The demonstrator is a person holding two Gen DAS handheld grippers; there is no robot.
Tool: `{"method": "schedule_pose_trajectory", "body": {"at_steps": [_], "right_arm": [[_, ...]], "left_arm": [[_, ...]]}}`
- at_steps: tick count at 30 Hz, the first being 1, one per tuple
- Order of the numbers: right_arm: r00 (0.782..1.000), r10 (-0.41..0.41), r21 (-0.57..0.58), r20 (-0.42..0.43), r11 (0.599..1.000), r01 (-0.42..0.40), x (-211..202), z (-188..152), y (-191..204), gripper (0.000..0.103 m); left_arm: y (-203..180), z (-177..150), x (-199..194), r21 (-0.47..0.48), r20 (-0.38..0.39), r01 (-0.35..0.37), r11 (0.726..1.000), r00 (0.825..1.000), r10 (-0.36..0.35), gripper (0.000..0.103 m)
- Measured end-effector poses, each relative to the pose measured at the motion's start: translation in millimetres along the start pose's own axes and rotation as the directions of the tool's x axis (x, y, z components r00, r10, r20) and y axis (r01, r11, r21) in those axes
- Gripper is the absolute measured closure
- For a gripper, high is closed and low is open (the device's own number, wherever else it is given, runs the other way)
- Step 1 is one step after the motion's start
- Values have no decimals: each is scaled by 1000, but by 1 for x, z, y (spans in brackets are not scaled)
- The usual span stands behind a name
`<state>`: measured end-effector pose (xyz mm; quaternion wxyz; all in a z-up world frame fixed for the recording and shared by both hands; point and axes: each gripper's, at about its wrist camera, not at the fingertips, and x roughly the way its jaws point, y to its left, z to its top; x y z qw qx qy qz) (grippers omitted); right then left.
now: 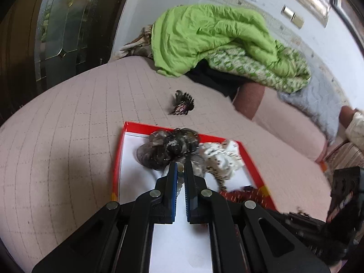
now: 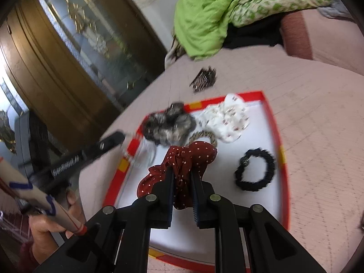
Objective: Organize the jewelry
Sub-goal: 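Lower both items into the tray and open both grippers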
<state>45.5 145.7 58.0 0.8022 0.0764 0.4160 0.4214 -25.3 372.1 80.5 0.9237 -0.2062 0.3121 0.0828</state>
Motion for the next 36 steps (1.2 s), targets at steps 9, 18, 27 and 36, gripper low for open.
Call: {"method": "schedule_pose_trajectory", "body": {"at_steps": [9,18,27,36], "right_arm": [[990,-121,6,-78,993,122,14,-8,-21,85],[985,-162,-15,-61,987,162,10,-6,-17,64],[990,-143,-13,0,990,143,-15,1,-13,58],[988,-131,52,87,991,127,-67,7,-29,58]], "left_arm": [[0,-3,24,1,-73,-26,1000,997,26,98],[10,-5,22,-36,-73,-38,999,997,36,97],[-2,-2,11,-26,-3,-25,999,1000,24,79],[-48,-6,-10,82,104,6,997,995,-14,79]]}}
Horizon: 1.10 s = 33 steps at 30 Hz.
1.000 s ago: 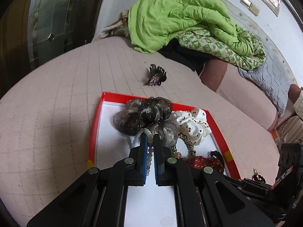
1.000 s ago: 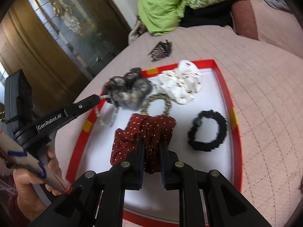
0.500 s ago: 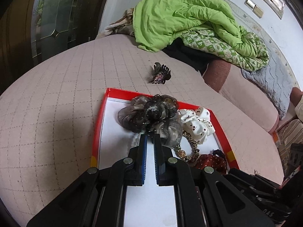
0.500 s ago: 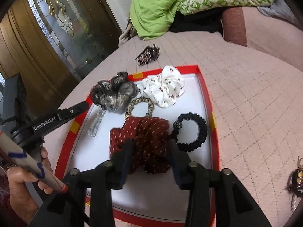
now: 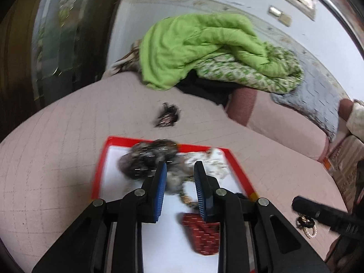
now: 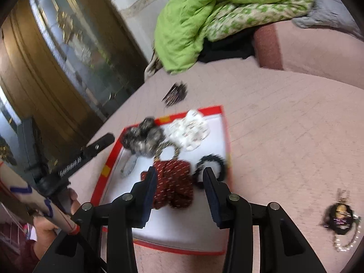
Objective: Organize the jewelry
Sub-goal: 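Move the right gripper to the black hair tie by the pearl bracelet and grasp it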
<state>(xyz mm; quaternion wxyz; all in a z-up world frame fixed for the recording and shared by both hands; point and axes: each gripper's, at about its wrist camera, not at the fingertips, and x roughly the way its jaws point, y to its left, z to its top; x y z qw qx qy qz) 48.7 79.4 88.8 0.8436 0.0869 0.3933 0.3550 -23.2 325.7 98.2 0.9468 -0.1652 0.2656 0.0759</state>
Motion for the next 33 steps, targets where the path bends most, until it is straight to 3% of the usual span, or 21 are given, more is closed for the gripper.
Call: {"method": "schedule_pose_trajectory", "body": {"at_steps": [8,11,14,17,22,26,28,30,32,33], "right_arm": [[993,-112,214,47,972,100,-71,-12,-104,58],[978,-205,340,30,923,183,-91,-26,-161,58],[981,-192,440,-11,880,177,-92,-38,-200,58],[985,-163,475,-51,864,168,-85,-45,-210,66],[974,-197,392,-115,892,226,-69,-42,-195,69],[956,-233,317,-177,906,280,-57,-46,-191,91],[969,-197,284,-150,930,234,-60,-42,-179,97],[996,-74,279,-53,956,86,-71,-35,-166,102],[996,51,253,78,965,-70,-90,-29,-153,102],[991,61,213,118,973,-86,-98,-25,-145,102]], "left_arm": [[-73,-16,0,149,-27,132,980,991,-129,79],[-95,-24,3,176,-57,182,967,983,-174,79],[-110,-30,6,187,-84,216,958,975,-204,79],[-121,-35,9,212,-97,232,949,972,-215,79],[-125,-39,13,220,-114,233,947,970,-213,79],[-123,-38,14,212,-118,235,949,970,-214,79],[-123,-38,14,207,-118,243,948,968,-222,79],[-121,-37,13,204,-115,245,948,967,-225,79],[-121,-36,13,203,-116,249,947,966,-229,79],[-121,-37,13,204,-116,247,947,967,-227,79]]}}
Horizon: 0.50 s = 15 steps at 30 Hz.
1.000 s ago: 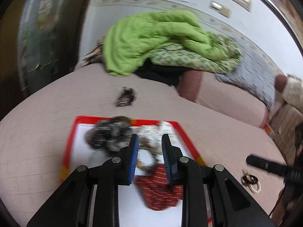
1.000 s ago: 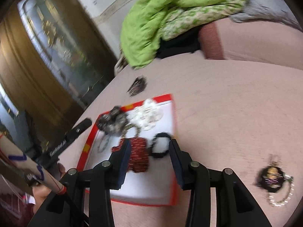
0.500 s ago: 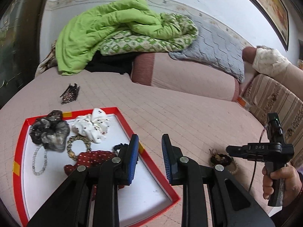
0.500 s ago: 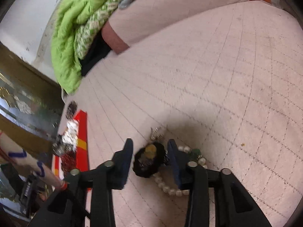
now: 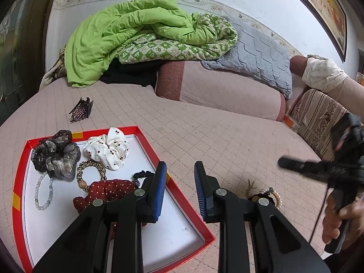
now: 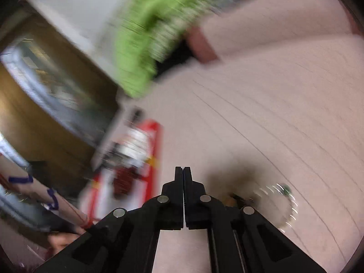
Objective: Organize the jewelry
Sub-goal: 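Move the right gripper to the black hair tie by the pearl bracelet and grasp it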
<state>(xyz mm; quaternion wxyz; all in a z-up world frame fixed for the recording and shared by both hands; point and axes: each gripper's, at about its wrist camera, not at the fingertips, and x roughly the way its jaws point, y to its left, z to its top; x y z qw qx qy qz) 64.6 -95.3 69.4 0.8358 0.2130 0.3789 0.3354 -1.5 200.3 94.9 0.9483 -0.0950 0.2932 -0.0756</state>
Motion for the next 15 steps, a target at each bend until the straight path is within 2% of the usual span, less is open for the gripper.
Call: {"method": "schedule_pose_trajectory", "body": {"at_steps": [2,3,4,6,8,10,12,15], "right_arm": [[998,-49,-73,30,996,51,-6,2,13,102],[993,-117,-117,29,986,120,-5,1,18,101],[981,-194,-163,15,967,194,-1,-1,19,101],[957,-281,-170,-65,949,267,13,-6,6,96],[940,-315,-147,-132,944,295,23,-12,-7,94],[920,-357,-159,-159,929,333,26,-16,-16,94],[913,-365,-160,-184,927,339,27,-19,-23,80],[895,-393,-189,-210,915,357,30,-23,-22,78]], "left_arm": [[-1,-1,0,8,-4,-1,1000,1000,1,79],[-2,-1,0,10,-5,-3,1000,1000,3,79],[-2,-1,0,10,-6,-5,1000,1000,5,79],[-2,-1,0,3,-4,2,1000,1000,-2,79],[-3,-2,0,-2,-4,7,1000,1000,-7,79],[-4,-3,1,0,-5,9,1000,1000,-9,79],[-5,-3,2,4,-8,8,1000,1000,-7,79],[-6,-5,3,4,-14,10,1000,1000,-10,79]]}}
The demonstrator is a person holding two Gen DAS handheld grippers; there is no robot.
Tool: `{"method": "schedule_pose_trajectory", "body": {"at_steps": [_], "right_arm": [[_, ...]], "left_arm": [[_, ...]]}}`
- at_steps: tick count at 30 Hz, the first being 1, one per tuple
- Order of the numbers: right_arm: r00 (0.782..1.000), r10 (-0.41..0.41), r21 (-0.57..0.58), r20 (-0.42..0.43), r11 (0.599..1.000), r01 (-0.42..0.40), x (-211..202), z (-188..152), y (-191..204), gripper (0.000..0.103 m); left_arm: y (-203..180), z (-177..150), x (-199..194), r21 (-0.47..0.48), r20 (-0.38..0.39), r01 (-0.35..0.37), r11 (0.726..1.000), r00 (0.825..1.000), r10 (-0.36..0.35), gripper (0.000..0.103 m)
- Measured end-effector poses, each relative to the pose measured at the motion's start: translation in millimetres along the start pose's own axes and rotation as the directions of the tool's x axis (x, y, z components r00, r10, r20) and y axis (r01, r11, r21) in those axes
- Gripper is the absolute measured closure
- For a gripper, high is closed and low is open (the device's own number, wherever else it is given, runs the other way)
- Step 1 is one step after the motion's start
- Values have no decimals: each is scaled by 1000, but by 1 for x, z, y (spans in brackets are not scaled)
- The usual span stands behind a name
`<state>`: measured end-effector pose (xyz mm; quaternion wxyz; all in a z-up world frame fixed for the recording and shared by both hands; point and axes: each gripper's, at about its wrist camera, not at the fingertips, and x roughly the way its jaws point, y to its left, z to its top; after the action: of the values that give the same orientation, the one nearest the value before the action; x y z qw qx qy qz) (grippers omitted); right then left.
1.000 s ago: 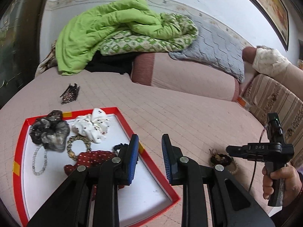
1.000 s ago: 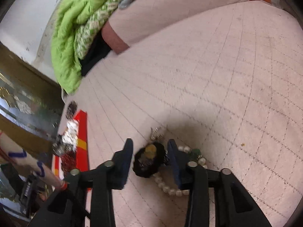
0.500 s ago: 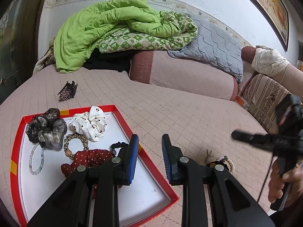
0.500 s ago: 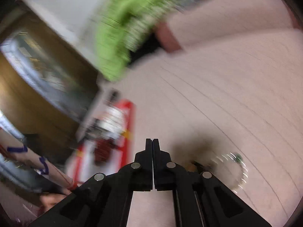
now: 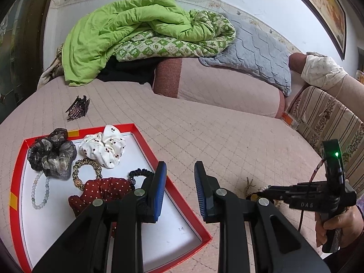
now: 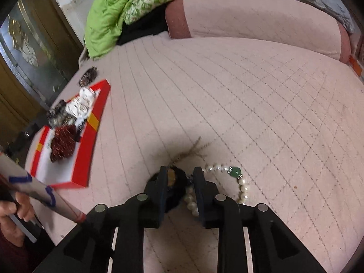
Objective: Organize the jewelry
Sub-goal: 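Move the right gripper to the black hair tie by the pearl bracelet and grasp it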
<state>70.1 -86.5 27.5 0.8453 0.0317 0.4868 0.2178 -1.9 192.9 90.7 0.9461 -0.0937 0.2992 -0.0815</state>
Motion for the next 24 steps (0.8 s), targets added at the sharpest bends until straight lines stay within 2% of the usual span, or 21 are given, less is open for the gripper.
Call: {"method": "schedule_pose_trajectory", "body": {"at_steps": [4,9,10,11,12,14,16,17,18,19,22,23,24], "right_arm": [[999,-42,-46,-23,998,41,-4,-11,1,78],[996,-52,-81,-77,996,45,10,-18,9,78],[994,-73,-99,-75,993,65,11,-21,11,80],[994,-89,-107,-66,991,81,10,-21,13,88],[994,-96,-122,-58,989,89,7,-21,16,89],[994,-105,-151,-9,983,102,-7,-18,21,90],[990,-95,-173,104,978,112,-34,-14,26,91],[985,-60,-199,163,976,92,-47,-13,30,90],[965,28,-261,262,964,43,-71,-14,39,90],[953,57,-281,297,959,31,-81,-15,44,91],[951,-9,-261,308,961,94,-80,-14,41,91],[956,5,-243,293,968,70,-77,-14,37,91],[961,54,-208,273,978,4,-77,-13,29,91]], "left_arm": [[-2,1,1,4,-5,11,1000,1000,-11,79],[-10,1,4,17,-13,25,1000,1000,-25,79],[-11,0,5,21,-15,27,999,1000,-27,79],[-13,0,5,25,-17,29,999,999,-28,79],[-14,0,5,27,-18,30,999,999,-29,79],[-15,-1,5,32,-18,30,999,999,-29,79],[-15,-1,5,31,-18,27,999,999,-26,79],[-16,-1,5,29,-18,27,999,999,-26,79],[-16,0,6,27,-19,25,999,1000,-25,79],[-16,-1,7,23,-20,24,999,1000,-23,79],[-17,-1,9,27,-29,24,999,999,-23,79],[-19,-2,9,35,-30,22,999,999,-21,79],[-20,-2,8,39,-27,22,999,999,-21,79]]}}
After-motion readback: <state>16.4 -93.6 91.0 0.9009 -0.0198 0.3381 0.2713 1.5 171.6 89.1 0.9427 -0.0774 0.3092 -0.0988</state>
